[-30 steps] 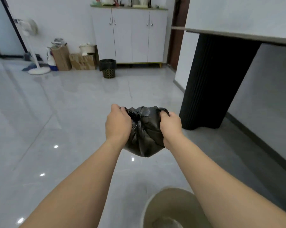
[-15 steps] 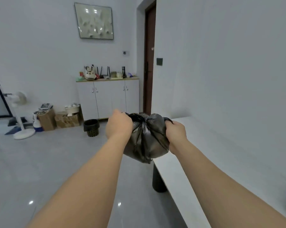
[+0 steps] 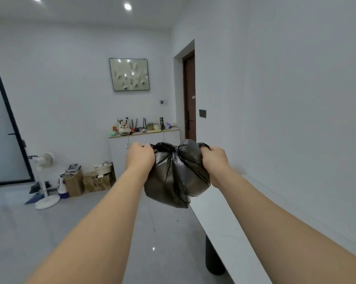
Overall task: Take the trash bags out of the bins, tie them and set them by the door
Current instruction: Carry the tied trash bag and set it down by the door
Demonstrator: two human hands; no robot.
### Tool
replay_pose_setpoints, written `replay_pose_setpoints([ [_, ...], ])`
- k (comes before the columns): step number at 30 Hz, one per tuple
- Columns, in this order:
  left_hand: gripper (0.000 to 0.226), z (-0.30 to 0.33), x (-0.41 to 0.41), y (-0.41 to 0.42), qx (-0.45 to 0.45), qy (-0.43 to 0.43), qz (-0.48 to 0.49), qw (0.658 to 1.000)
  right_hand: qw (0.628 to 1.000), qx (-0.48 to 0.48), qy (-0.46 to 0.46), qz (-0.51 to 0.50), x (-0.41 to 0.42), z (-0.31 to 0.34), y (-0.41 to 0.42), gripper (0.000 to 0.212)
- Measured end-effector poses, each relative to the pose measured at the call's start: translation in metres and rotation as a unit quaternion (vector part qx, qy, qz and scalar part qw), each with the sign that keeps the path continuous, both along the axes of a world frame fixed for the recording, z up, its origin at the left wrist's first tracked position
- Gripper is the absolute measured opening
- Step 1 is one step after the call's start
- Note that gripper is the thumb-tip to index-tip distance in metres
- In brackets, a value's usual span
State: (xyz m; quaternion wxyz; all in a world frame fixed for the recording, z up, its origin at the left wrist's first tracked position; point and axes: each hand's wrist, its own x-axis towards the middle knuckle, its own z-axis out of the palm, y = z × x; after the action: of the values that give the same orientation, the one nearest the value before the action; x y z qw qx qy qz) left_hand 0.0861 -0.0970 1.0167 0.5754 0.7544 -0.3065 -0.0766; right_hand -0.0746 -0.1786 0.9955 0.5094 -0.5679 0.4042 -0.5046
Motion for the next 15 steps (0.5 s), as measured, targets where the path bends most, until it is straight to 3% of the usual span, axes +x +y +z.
replay_pose_setpoints([
  [7,0.014,0.008,0.047,0.043,-0.034,-0.001,-0.019,0.999,0.998,0.030,-0.037,0.037,0.053,0.000,0.031,0.027],
  [15,0.016,-0.009,0.119,0.046,-0.005,-0.025,-0.020,0.999,0.997,0.053,-0.039,0.050,0.121,-0.018,0.027,0.022],
])
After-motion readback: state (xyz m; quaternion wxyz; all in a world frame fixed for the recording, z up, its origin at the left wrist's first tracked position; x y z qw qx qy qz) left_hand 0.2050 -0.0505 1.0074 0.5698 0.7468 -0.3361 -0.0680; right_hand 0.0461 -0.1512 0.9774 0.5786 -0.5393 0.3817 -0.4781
